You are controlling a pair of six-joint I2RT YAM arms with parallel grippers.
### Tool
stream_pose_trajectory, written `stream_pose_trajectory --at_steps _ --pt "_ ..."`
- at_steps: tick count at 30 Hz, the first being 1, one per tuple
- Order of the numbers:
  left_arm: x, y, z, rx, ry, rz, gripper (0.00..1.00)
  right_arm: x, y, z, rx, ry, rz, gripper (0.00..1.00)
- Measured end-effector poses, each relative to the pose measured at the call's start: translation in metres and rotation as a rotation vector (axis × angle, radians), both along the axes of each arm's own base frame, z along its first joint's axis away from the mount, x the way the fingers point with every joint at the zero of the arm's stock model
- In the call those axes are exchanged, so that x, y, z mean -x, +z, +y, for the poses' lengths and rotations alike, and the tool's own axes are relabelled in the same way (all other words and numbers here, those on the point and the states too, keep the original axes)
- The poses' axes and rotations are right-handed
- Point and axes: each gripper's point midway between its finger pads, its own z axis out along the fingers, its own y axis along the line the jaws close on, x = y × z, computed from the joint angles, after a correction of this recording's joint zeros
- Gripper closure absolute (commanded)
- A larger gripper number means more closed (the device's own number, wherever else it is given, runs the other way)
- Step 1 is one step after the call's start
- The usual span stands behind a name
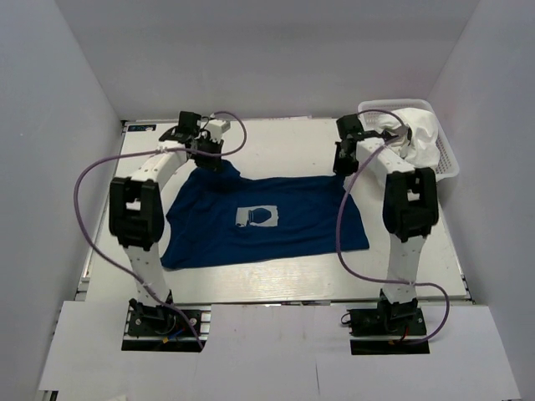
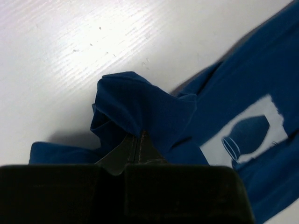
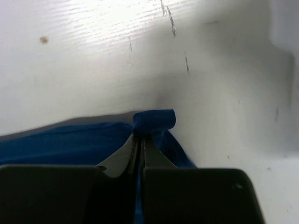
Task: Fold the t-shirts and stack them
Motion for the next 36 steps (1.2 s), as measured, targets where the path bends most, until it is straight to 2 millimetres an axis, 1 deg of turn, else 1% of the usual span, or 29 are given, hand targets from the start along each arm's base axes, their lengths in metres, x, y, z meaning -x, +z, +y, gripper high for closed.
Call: stream_pose_trajectory --at_steps 3,6,8,9,12,16,18,19,20,21,22,23,24,25,26,27,29,30,31,33,36 --pt "0.019 0.020 -0.001 -0.007 0.031 -0.034 1.00 0.015 0.021 -0.001 -0.014 0.006 -0.044 1.00" --pt "0.038 0.042 -0.006 0.012 0.060 -0.070 1.00 0.026 0.039 -0.002 -0.029 0.011 -0.090 1.00" --pt "0.054 0.050 -0.007 0.018 0.080 -0.079 1.00 0.030 0.045 -0.002 -0.035 0.011 -0.113 1.00" --pt "0.063 0.050 -0.007 0.019 0.091 -0.075 1.00 0.033 0.046 -0.002 -0.038 0.013 -0.116 1.00" --pt "0.093 0.044 -0.004 0.020 0.129 -0.033 1.00 0.043 0.043 -0.003 -0.049 0.019 -0.114 1.00" --pt "0.133 0.025 0.002 0.021 0.201 0.051 1.00 0.058 0.031 -0.002 -0.061 0.029 -0.086 1.00" --pt "0.150 0.017 0.003 0.028 0.230 0.092 1.00 0.065 0.027 -0.003 -0.065 0.032 -0.079 1.00" --pt "0.159 0.013 0.004 0.034 0.248 0.116 0.97 0.071 0.026 -0.004 -0.066 0.032 -0.074 1.00" --pt "0.169 0.008 0.004 0.038 0.265 0.141 0.80 0.075 0.025 -0.005 -0.066 0.031 -0.071 1.00" --pt "0.183 -0.001 0.006 0.037 0.290 0.177 0.77 0.080 0.024 -0.006 -0.067 0.030 -0.072 0.96" --pt "0.191 -0.005 0.007 0.038 0.309 0.207 0.71 0.085 0.024 -0.007 -0.067 0.029 -0.072 0.85" --pt "0.203 -0.012 0.007 0.040 0.331 0.245 0.49 0.089 0.024 -0.008 -0.070 0.026 -0.075 0.76" --pt "0.215 -0.020 0.008 0.035 0.349 0.289 0.37 0.095 0.023 -0.009 -0.071 0.021 -0.071 0.71" --pt "0.228 -0.027 0.009 0.034 0.369 0.339 0.30 0.100 0.021 -0.011 -0.072 0.017 -0.069 0.59" --pt "0.241 -0.033 0.010 0.029 0.394 0.392 0.06 0.107 0.018 -0.012 -0.073 0.012 -0.061 0.44" --pt "0.254 -0.037 0.012 0.019 0.415 0.442 0.00 0.115 0.014 -0.014 -0.074 0.003 -0.045 0.19" --pt "0.275 -0.036 0.017 0.003 0.467 0.512 0.00 0.130 0.005 -0.019 -0.063 -0.007 -0.014 0.10" --pt "0.280 -0.030 0.019 0.001 0.492 0.525 0.00 0.138 0.001 -0.021 -0.055 -0.010 0.007 0.10" --pt "0.282 -0.020 0.021 0.001 0.516 0.520 0.00 0.146 0.000 -0.025 -0.043 -0.014 0.026 0.10" --pt "0.275 0.005 0.022 0.031 0.550 0.466 0.00 0.153 0.005 -0.029 -0.030 -0.018 0.029 0.10" --pt "0.248 0.048 0.017 0.109 0.580 0.349 0.00 0.151 0.026 -0.028 -0.046 -0.016 -0.030 0.10"
